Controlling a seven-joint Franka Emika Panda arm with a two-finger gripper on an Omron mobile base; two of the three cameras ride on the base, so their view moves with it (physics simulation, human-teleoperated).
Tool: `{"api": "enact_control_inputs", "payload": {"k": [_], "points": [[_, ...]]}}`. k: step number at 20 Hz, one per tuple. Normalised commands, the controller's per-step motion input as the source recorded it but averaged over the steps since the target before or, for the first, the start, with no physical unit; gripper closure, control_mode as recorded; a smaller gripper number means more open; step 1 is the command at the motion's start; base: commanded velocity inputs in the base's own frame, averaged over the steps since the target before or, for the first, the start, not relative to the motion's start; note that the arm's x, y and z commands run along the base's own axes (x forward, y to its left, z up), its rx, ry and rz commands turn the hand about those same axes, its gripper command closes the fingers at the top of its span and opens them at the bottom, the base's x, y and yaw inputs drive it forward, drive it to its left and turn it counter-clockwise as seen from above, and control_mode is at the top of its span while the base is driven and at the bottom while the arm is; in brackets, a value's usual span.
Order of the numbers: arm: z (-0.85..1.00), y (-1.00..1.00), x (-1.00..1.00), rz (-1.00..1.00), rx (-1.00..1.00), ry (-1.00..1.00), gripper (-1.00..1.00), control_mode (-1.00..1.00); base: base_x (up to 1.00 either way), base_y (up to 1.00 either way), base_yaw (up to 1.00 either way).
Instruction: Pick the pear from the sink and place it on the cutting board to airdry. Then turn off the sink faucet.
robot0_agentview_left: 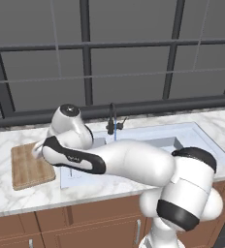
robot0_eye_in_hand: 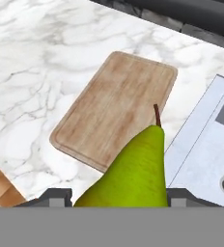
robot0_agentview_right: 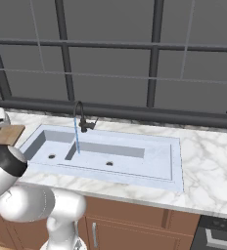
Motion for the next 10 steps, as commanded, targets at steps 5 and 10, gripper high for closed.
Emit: {"api": "enact_control_inputs", "payload": {"k": [5, 10], "points": [[-0.25, 0.18, 0.17, 0.00, -0.02, 0.01, 1.00, -1.00, 0.00, 0.00, 0.00], [-0.15, 0.23, 0.09, 0.00, -0.03, 0.00, 1.00, -1.00, 0.00, 0.00, 0.00]]}}
